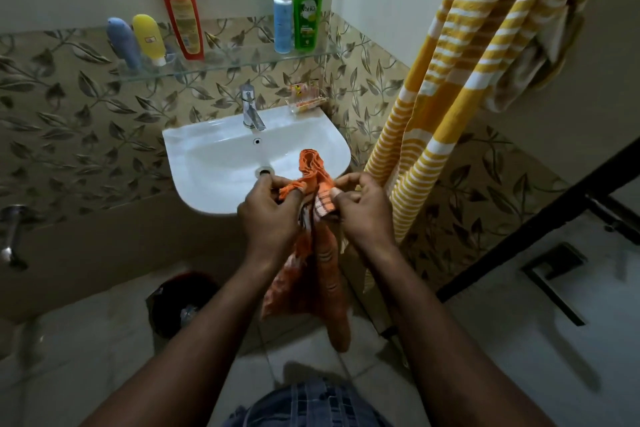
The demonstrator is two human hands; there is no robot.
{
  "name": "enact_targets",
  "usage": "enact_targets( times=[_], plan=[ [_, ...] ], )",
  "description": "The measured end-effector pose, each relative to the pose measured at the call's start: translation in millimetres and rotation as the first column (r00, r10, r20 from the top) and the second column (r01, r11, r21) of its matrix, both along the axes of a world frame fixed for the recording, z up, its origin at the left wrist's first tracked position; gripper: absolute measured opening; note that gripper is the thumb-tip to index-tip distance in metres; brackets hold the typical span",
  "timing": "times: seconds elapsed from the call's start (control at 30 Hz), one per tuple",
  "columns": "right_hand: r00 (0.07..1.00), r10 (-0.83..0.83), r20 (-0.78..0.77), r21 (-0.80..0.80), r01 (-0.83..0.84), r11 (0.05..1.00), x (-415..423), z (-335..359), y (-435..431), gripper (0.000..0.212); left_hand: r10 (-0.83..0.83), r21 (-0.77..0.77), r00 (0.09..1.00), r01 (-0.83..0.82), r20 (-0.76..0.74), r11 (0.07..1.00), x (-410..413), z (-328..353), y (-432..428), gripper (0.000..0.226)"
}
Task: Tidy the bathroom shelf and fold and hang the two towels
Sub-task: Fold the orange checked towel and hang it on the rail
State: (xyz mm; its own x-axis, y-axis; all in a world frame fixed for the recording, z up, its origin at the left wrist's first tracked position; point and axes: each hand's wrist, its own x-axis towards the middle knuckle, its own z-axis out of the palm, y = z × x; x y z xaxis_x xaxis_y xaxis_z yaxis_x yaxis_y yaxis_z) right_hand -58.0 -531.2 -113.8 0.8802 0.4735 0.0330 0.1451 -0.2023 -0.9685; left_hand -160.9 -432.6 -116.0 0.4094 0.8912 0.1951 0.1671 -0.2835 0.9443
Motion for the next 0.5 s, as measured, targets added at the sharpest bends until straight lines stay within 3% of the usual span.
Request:
enact_targets(
  times=[0.17,0.3,0.5],
  plan=[
    [0.998,-0.046,-0.050,0.035,0.048,0.998,-10.1,1.5,-4.0,0.016,-0.035,0.018,0.999,0.035,-0.010,0.999,4.7,-11.0,-12.3,0.012],
    [0.996,-0.088,0.027,-0.019,0.089,0.996,-15.6,0.1,-10.0,0.014,0.004,0.081,0.999,-0.001,-0.041,0.997,5.2,-17.6,-23.5,0.010],
    [0.990,-0.139,0.019,0.001,0.139,0.990,-17.6,-4.7,-15.0,0.015,0.019,0.124,0.997,-0.010,-0.069,0.992,8.6,-22.3,-30.2,0.009]
  ],
)
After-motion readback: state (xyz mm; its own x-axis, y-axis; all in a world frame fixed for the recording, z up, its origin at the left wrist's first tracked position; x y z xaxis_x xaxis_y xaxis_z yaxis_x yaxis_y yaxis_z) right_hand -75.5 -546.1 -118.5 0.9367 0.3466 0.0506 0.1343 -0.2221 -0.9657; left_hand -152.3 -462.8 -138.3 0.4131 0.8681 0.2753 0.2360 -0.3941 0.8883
